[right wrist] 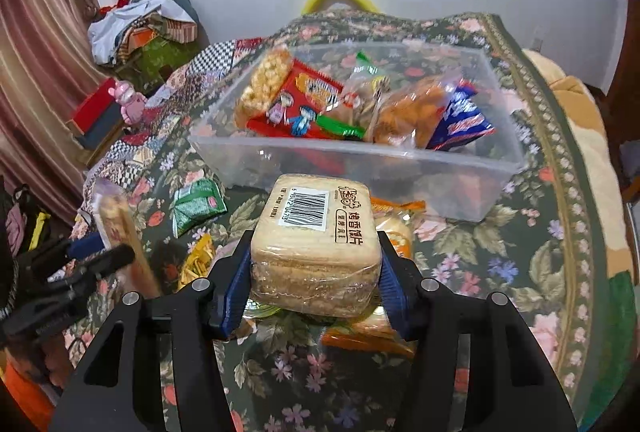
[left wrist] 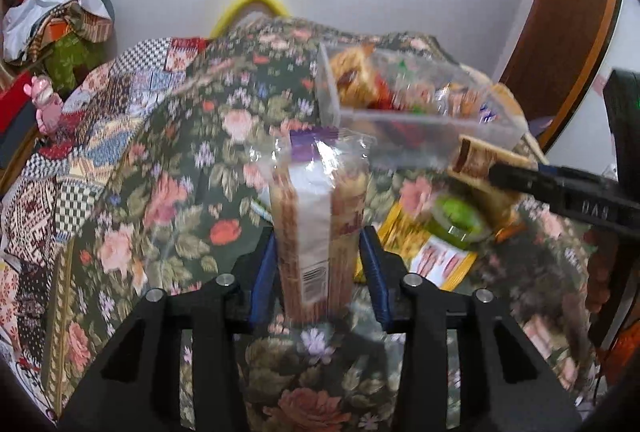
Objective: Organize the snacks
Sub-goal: 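Grasp the tall wafer roll with the left tool while the right grasps the square cake, then lower the wafer roll into the box with the left tool while the right drops the cake in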
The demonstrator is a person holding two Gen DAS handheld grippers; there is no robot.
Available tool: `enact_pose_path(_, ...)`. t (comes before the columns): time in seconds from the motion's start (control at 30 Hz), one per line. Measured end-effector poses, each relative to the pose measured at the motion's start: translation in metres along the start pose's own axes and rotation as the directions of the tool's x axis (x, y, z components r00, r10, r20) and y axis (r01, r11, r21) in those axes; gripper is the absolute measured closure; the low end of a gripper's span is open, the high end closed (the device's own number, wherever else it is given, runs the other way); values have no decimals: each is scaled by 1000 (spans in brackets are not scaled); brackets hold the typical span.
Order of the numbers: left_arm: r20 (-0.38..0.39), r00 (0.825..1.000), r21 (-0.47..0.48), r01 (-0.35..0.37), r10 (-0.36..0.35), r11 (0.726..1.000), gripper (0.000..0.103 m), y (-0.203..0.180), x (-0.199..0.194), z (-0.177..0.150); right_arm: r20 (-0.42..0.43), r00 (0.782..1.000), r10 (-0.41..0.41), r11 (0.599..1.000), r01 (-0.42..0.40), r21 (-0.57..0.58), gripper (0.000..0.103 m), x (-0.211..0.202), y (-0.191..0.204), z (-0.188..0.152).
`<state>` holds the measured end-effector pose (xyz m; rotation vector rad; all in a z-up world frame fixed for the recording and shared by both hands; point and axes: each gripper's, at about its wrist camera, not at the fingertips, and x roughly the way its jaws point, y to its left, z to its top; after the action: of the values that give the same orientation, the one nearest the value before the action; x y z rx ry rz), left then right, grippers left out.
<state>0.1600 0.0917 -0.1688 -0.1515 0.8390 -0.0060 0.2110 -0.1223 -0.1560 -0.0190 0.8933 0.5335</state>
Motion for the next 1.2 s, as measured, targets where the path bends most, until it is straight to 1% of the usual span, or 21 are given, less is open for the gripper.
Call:
enact_pose_path(0.03, 6, 1000, 4, 3, -3, 1000, 82, -2, -2, 4, 12, 1000, -3, 1000, 3, -2, 50, -4, 0, 1)
enact_pose_path(0.1, 15, 1000, -2, 21, -21, 1000, 82, -5, -3, 14, 37, 999, -4, 1000, 4, 1, 50, -12, -2, 4)
enact_pose_path(0.17, 25, 999, 0, 24, -24, 1000, 82, -8, -3, 21, 58, 998, -4, 1000, 4, 6, 50, -19, -3, 8)
enact_pose_path(0.4, 79, 996, 45, 39, -43, 998, 82, -28, -9, 43, 118, 993, -28, 999, 26, 22, 50, -36, -15, 18)
enact_pose_path(0.53, 122, 991, 58, 57, -63, 997, 82, -36, -16, 62, 150, 988, -39, 998, 32, 46, 50, -43, -25, 24)
enact_pose_path(0.7, 179, 979, 76, 83, -96, 994, 82, -47, -26, 93, 185, 981, -54, 997, 43, 63, 50, -48, -34, 36)
enact_pose_path(0.83, 201, 974, 96, 83, -101, 992, 82, -55, -22, 112, 209, 976, -68, 996, 54, 71, 50, -47, -41, 49)
enact_pose_path(0.93, 191, 975, 99, 93, -111, 991, 82, -60, -11, 125, 218, 973, -77, 996, 63, 68, 50, -43, -45, 59)
enact_pose_path(1.1, 145, 977, 98, 144, -157, 985, 82, -66, 20, 146, 224, 970, -94, 995, 84, 53, 50, -31, -48, 74)
enact_pose_path(1.2, 115, 976, 97, 175, -185, 980, 82, -71, 36, 152, 216, 971, -98, 995, 89, 52, 50, -18, -52, 82)
